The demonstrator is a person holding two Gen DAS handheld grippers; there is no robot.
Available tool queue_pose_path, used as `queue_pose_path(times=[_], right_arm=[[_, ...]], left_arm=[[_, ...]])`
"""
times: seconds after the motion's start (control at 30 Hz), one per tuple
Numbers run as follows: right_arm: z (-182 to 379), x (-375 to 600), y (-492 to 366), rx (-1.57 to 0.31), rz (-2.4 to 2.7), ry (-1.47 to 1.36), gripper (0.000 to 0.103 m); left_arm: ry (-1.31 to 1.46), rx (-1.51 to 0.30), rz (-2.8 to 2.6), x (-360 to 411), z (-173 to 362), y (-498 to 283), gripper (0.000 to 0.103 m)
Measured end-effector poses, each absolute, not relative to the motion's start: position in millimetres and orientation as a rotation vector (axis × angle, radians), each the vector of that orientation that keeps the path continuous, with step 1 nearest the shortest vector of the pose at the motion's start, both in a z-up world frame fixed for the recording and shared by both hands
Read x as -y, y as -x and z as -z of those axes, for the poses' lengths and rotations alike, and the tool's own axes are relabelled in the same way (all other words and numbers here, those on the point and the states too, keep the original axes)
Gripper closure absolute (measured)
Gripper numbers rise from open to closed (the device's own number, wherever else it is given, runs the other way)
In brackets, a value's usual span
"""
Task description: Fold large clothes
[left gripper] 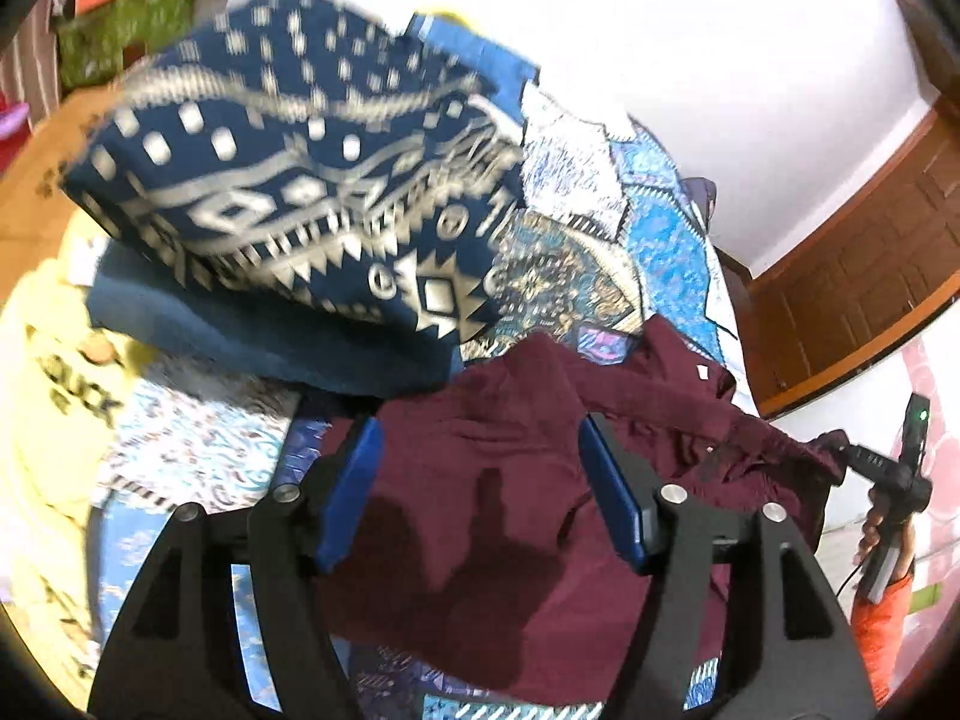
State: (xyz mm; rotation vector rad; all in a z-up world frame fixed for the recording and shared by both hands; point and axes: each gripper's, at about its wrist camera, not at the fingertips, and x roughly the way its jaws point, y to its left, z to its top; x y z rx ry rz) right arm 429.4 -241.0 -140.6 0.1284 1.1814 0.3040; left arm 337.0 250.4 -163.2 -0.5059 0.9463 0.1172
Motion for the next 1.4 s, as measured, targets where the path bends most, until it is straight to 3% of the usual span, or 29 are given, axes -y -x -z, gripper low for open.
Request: queue_pose_path(times=[0.2, 0.4, 0.57, 0.67, 0.97, 1.23, 1.3, 1.37, 1.4], right_arm=[[122.8, 255.0, -432.0, -1.209, -0.348, -0.257, 0.082], [110.0, 263.0, -419.1, -1.185, -0.350, -0.237, 0.080], [83.5, 284.8, -400.6, -1.077, -0.229, -0.156, 0.062], [79.7, 275.8, -385.1, -1.032, -0.208, -0.051, 0.060], [117.4, 172.7, -344.7, -1.033, -0.406, 0.149, 0.060], [190.1, 90.4, -314.0, -1.174, -0.567, 0.240, 0.060], [199.4, 86.8, -307.9, -1.142, -0.539, 0.288, 0.055], [199.2, 91.1, -301.7, -1.077, -0.501, 0.313, 0.037], [199.6, 93.7, -301.0, -1.073, -0.487, 0.321, 0.034]], left_arm=[[0.376, -0.938, -0.041, -209.6, 154.7, -320.4, 0.025], [0.296, -1.104, -0.022, -163.4, 225.8, -334.6, 0.025], [0.202, -1.120, -0.097, -146.3, 264.0, -337.6, 0.020], [0.176, -1.105, -0.110, -145.2, 264.1, -336.4, 0.019], [0.145, -1.086, -0.116, -143.3, 258.5, -319.6, 0.018], [0.083, -1.049, -0.148, -138.0, 253.4, -293.0, 0.017], [0.065, -1.039, -0.180, -137.4, 249.8, -282.8, 0.017], [0.078, -1.031, -0.206, -140.9, 246.5, -274.4, 0.017], [0.098, -1.026, -0.216, -144.7, 244.5, -268.9, 0.017]])
